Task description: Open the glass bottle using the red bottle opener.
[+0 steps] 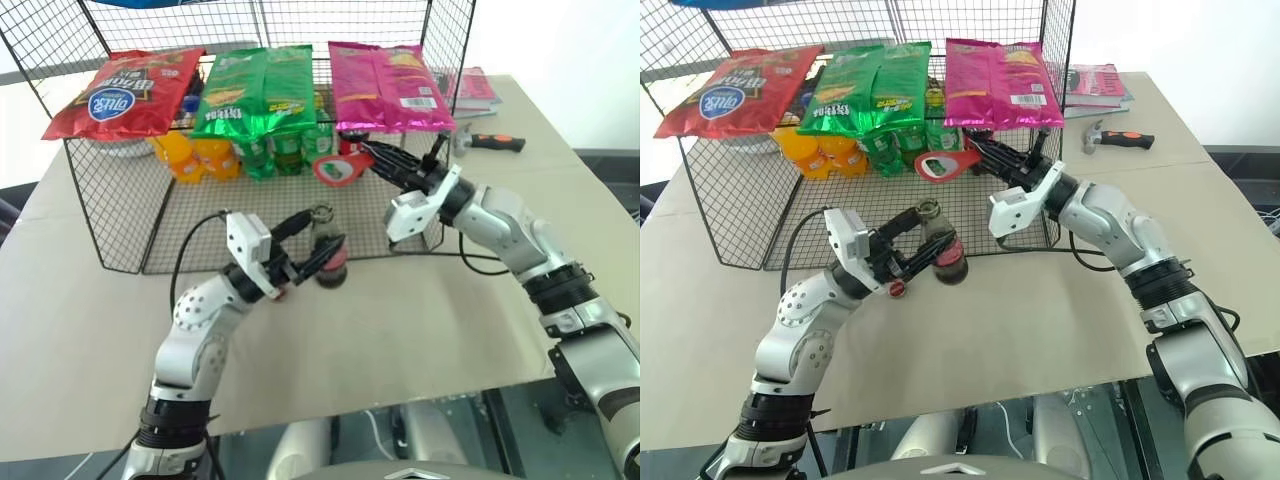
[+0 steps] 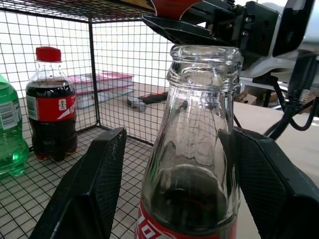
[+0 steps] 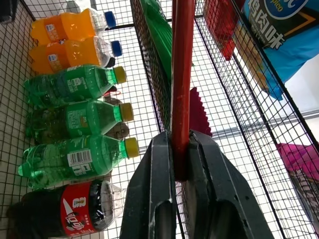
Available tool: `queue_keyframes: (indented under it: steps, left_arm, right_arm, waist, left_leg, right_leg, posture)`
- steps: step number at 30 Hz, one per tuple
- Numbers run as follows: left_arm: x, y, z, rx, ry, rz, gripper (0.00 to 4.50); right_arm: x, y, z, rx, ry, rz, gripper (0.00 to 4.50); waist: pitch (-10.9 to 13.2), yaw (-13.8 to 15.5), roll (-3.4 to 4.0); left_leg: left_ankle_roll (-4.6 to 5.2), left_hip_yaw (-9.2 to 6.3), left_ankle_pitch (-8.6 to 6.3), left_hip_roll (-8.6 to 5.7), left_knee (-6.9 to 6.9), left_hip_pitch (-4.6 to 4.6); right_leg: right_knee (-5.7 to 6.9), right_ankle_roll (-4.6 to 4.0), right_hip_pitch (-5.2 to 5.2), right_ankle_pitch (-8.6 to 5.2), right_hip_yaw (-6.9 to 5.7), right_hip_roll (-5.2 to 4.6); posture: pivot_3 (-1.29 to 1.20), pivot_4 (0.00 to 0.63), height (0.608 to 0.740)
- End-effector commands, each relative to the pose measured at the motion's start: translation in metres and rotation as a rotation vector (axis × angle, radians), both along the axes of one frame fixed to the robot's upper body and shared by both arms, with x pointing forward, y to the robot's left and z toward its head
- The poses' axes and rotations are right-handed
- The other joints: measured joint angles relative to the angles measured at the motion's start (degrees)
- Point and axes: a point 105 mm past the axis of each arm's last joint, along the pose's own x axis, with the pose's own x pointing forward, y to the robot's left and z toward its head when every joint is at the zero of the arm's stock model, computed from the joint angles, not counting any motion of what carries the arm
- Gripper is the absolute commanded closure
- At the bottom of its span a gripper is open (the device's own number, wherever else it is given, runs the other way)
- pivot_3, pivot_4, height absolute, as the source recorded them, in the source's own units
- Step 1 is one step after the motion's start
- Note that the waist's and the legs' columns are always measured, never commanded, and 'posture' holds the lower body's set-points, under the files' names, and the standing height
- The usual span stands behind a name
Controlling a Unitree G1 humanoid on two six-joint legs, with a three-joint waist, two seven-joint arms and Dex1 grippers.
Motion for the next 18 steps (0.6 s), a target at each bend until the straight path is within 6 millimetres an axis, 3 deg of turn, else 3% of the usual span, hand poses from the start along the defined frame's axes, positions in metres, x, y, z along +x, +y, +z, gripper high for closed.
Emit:
queue_keyframes:
  steps: [1,18]
  left_arm:
    - [-0.008,-0.002,0.011,-0.004,-0.043,-0.026,1.21]
    - [-0.024,0.011,0.005,0.025,-0.023,-0.019,1.21]
  right_arm:
    - [-0.003,-0.007,0.018,0.063,-0.042,-0.002,4.50]
    - [0.003,-0.026,0.012,0.104,0.012,-0.060,4.50]
  waist:
    - [0.0,0.0,0.00]
    - [0.0,0.0,0.01]
  left_leg:
    - [0.00,0.00,0.00,0.00,0.00,0.00]
    - [0.00,0.02,0.00,0.00,0.00,0.00]
  right_leg:
    - [0.00,0.00,0.00,0.00,0.00,-0.01]
    - [0.01,0.00,0.00,0.00,0.02,-0.01]
  posture:
    - [0.00,0.150,0.740]
    - [0.00,0.150,0.740]
